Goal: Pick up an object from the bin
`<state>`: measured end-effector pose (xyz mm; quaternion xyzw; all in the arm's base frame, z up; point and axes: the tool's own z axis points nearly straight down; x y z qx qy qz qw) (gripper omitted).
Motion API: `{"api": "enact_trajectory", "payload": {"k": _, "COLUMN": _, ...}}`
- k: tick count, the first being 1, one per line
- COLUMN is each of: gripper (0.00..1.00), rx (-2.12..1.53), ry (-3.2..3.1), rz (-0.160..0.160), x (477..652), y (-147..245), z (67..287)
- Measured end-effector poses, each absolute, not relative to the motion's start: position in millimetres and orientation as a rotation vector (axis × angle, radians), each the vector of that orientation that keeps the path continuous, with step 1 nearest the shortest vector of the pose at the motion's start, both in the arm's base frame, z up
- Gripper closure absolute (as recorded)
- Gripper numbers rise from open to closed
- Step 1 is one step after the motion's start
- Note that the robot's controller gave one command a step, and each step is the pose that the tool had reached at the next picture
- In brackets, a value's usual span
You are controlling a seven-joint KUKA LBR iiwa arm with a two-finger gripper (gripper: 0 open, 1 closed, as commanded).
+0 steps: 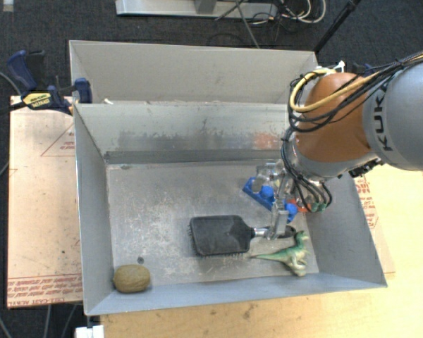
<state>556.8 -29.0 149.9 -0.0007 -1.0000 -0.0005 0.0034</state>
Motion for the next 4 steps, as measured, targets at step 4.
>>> {"api": "enact_trajectory", "payload": {"k": 4, "gripper": 0.0, "rx": 0.292, "ry": -3.125, "rz": -0.006, "x": 575.9, "y": 5.7, "z": 105.6}}
